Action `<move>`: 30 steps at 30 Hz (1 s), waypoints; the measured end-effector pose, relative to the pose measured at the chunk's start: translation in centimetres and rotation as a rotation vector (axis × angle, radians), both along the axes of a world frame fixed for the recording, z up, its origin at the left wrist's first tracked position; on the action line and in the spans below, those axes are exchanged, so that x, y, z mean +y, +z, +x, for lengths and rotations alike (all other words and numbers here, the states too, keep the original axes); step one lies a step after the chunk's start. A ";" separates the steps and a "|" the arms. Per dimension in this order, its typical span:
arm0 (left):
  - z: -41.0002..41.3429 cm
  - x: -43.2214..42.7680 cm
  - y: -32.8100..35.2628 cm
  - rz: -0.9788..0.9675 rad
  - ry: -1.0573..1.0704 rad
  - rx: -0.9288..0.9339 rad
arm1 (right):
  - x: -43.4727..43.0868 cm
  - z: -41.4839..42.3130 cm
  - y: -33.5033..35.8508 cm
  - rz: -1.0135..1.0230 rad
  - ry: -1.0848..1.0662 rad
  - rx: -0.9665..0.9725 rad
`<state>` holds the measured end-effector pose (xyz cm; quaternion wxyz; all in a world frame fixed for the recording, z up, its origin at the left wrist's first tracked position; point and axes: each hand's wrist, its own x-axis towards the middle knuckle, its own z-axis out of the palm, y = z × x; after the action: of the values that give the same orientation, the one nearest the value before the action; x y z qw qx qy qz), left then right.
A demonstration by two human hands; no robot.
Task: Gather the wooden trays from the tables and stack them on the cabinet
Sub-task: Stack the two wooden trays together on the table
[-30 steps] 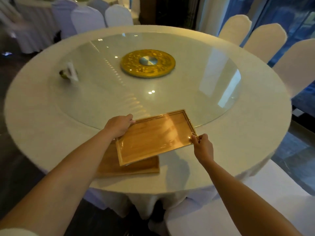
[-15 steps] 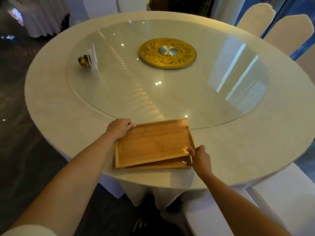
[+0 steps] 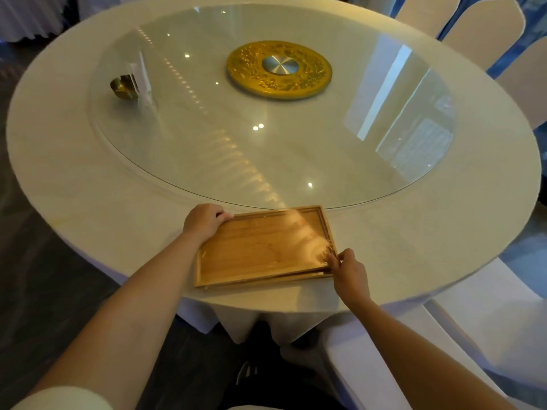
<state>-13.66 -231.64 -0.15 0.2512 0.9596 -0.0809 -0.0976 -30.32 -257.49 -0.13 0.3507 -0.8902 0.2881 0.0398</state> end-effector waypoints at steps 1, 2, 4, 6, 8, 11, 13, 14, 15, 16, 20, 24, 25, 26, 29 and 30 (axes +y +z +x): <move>-0.1 0.0 -0.1 -0.004 -0.002 -0.001 | 0.0 0.0 0.1 -0.003 0.003 0.010; -0.2 0.0 -0.2 -0.008 -0.004 -0.005 | -0.1 -0.1 0.1 -0.006 0.007 0.018; -0.4 -0.1 -0.3 -0.013 -0.008 -0.014 | -0.4 -0.2 0.2 -0.016 0.014 0.029; -0.5 -0.2 -0.3 -0.021 -0.007 -0.018 | -0.7 -0.4 0.3 -0.020 0.019 0.033; -0.6 -0.5 -0.4 -0.035 -0.002 -0.013 | -0.9 -0.4 0.2 -0.015 0.017 0.045; -0.5 -0.8 -0.5 -0.037 0.008 -0.014 | -1.0 -0.6 0.3 -0.020 0.034 0.074; -0.4 -0.8 -0.5 -0.025 0.015 -0.016 | -0.9 -0.6 0.3 -0.030 0.046 0.086; -0.4 -0.8 -0.5 -0.018 0.017 -0.017 | -0.8 -0.7 0.4 -0.033 0.048 0.087; -0.4 -0.7 -0.6 -0.009 0.019 -0.017 | -0.8 -0.7 0.4 -0.036 0.050 0.087; -0.4 -0.7 -0.6 -0.003 0.023 -0.017 | -0.8 -0.7 0.5 -0.039 0.049 0.086; -0.3 -0.8 -0.6 0.004 0.026 -0.016 | -0.6 -0.9 0.6 -0.042 0.029 0.080; -0.4 -0.9 -0.5 0.003 0.025 -0.019 | -0.4 -0.9 0.7 -0.044 0.024 0.081; -0.4 -1.0 -0.5 0.001 0.026 -0.023 | -0.4 -0.9 0.7 -0.043 0.022 0.078; -0.4 -1.0 -0.5 0.000 0.027 -0.028 | -0.4 -0.9 0.7 -0.043 0.018 0.077; -0.4 -1.1 -0.5 0.005 0.026 -0.047 | -0.3 -1.0 0.7 -0.047 0.011 0.080; -0.4 -1.1 -0.5 0.005 0.026 -0.052 | -0.3 -1.0 0.7 -0.052 0.013 0.088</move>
<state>-14.10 -232.69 -0.68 0.2478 0.9634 -0.0748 -0.0696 -31.33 -257.82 0.57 0.3140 -0.8982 0.2986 0.0735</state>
